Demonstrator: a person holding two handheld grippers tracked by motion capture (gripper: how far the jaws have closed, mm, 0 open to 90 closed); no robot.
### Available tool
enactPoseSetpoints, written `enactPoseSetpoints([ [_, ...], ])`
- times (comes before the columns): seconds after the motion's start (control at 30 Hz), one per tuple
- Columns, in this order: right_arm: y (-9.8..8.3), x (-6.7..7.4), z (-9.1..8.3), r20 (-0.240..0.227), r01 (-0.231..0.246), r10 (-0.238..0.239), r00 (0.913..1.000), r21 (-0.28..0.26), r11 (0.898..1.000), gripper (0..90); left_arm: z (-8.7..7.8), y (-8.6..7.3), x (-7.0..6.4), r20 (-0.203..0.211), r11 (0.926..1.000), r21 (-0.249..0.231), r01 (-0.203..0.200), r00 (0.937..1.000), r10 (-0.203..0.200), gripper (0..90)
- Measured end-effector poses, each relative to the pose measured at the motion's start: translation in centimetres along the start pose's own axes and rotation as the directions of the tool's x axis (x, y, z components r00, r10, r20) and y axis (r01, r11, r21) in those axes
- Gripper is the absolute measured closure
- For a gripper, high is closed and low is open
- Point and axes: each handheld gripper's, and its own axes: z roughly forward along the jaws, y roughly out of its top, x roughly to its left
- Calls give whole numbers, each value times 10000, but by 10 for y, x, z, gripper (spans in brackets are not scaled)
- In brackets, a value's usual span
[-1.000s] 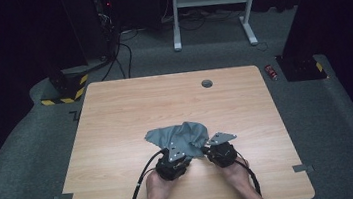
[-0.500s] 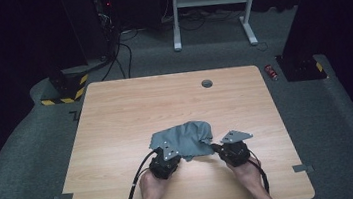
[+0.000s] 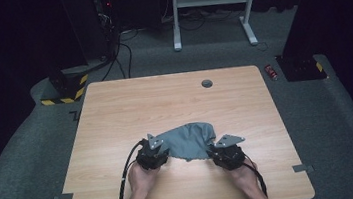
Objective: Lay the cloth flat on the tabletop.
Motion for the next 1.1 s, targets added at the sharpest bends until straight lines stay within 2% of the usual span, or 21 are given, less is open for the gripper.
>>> enactPoseSetpoints([
  [0.1,-1,0,7,78,-79,77,9999,352,9993,722,4,0,0,-70,9995,311,-38,10000,40,617],
  [0.23,-6,-2,10,131,-265,259,9996,500,9984,710,3,-2,0,-31,9997,252,-67,10000,68,618],
  [0.27,-7,-3,9,207,-214,203,9996,513,9985,723,3,-2,0,190,9997,220,-111,9998,107,678],
  [0.37,-7,-2,8,249,-158,145,9996,514,9986,767,3,-1,-3,320,9991,247,-343,9989,335,801],
  [0.4,-7,-2,9,247,-74,62,9997,491,9988,842,4,0,-5,442,9983,323,-494,9979,480,837],
  [0.43,-7,-2,9,247,-74,62,9997,491,9988,842,4,0,-5,442,9983,323,-494,9979,480,867],
  [0.47,-7,-2,9,285,0,-14,9996,491,9988,886,4,1,-6,421,9974,385,-616,9973,599,884],
  [0.7,-6,-1,8,338,107,-123,9994,489,9987,897,2,2,-2,738,9982,397,-458,9964,427,900],
  [0.77,-6,0,4,304,126,-135,9994,313,9994,897,-5,2,-1,944,9996,85,-257,9952,247,900],
  [0.8,-5,2,-1,201,161,-164,9997,135,9998,897,-14,3,-1,1147,9996,-177,-219,9931,238,900],
  [0.87,-5,4,-7,80,194,-194,9998,7,9998,897,-23,2,-1,1301,9990,-315,-303,9909,341,900],
  [0.97,-6,6,-13,-22,277,-277,9996,-92,9996,896,-32,-1,-2,1485,9987,-396,-331,9881,387,900],
  [1.0,-8,9,-17,-153,326,-327,9993,-117,9994,895,-38,-7,-4,1635,9986,-331,-410,9855,458,900],
  [1.1,-14,14,-19,-412,335,-333,9986,47,9994,893,-42,-19,-9,1778,9982,-91,-596,9822,603,900],
])
